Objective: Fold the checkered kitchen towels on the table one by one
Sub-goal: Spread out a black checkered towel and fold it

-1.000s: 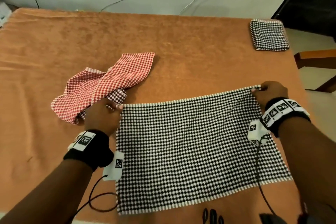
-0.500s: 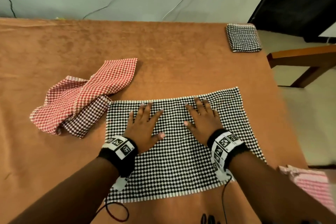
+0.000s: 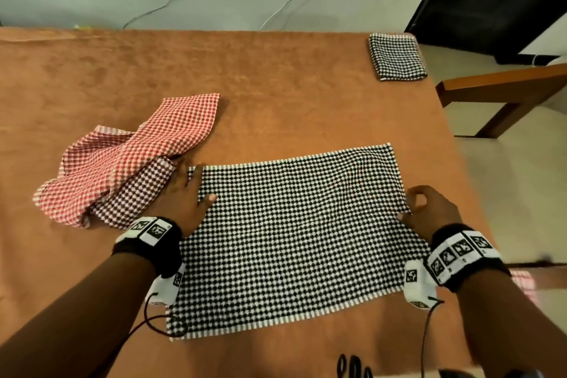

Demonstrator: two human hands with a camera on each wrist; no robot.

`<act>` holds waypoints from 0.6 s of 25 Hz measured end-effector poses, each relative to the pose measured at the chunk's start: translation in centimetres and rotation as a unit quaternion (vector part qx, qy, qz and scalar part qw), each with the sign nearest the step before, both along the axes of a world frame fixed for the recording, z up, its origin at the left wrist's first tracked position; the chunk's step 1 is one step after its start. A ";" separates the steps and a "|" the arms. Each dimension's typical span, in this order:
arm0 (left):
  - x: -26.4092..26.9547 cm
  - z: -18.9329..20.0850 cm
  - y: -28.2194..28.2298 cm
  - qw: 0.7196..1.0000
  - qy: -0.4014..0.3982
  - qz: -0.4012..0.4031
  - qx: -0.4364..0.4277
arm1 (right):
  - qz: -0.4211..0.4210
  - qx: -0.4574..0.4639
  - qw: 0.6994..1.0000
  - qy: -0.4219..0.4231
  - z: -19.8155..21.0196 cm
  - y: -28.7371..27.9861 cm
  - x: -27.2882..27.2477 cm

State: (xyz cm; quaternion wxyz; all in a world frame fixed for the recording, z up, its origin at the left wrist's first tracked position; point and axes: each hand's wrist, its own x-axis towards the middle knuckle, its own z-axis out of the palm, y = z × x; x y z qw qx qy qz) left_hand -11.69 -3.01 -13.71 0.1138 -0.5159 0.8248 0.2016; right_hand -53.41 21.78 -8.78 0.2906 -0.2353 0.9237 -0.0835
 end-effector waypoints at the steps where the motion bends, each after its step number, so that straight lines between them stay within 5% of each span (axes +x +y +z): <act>1: 0.0 0.0 -0.1 1.000 -0.012 -0.004 -0.001 | -0.003 0.002 1.000 0.001 -0.1 0.5 -0.3; 7: -0.7 1.1 0.1 1.000 -0.020 -0.005 0.019 | -0.029 0.001 0.999 0.042 1.2 3.2 -1.0; 10: -2.2 3.0 2.5 0.999 0.000 -0.020 -0.031 | 0.124 -0.006 0.986 0.114 1.1 2.5 2.2; 13: -5.8 4.3 6.4 0.987 0.051 -0.150 -0.016 | 0.297 -0.033 0.950 0.087 0.8 -1.7 10.2; 15: -8.1 3.5 7.8 0.976 0.016 -0.219 -0.001 | 0.403 -0.006 0.911 0.086 0.0 -5.9 15.0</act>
